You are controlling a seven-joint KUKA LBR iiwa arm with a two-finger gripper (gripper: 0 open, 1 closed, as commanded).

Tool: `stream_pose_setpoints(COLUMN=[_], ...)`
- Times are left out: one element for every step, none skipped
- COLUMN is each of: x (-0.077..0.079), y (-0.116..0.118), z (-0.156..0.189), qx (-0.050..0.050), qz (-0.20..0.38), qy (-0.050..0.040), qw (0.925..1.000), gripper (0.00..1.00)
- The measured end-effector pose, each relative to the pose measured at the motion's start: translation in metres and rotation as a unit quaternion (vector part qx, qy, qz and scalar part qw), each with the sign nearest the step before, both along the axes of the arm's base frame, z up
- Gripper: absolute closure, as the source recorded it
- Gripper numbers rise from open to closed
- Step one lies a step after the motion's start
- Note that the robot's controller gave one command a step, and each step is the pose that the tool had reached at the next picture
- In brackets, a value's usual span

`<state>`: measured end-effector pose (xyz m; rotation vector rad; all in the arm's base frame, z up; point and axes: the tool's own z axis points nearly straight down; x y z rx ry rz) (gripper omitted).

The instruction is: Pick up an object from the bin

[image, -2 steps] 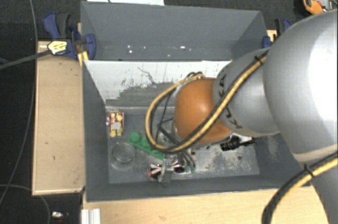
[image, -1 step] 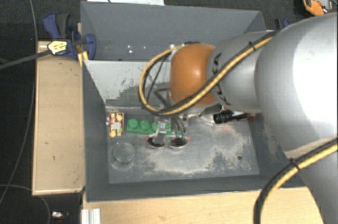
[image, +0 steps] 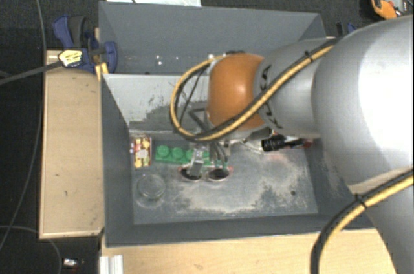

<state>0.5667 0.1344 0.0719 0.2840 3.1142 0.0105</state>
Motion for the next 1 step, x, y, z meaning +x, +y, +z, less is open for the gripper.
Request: stream_pose_setpoints(x=[-0.0012], y=[-0.0003], z=[0.0075], qx=[0.000], qz=[0.000], qy=[0.0015], qw=[1.0000], gripper=[1.00])
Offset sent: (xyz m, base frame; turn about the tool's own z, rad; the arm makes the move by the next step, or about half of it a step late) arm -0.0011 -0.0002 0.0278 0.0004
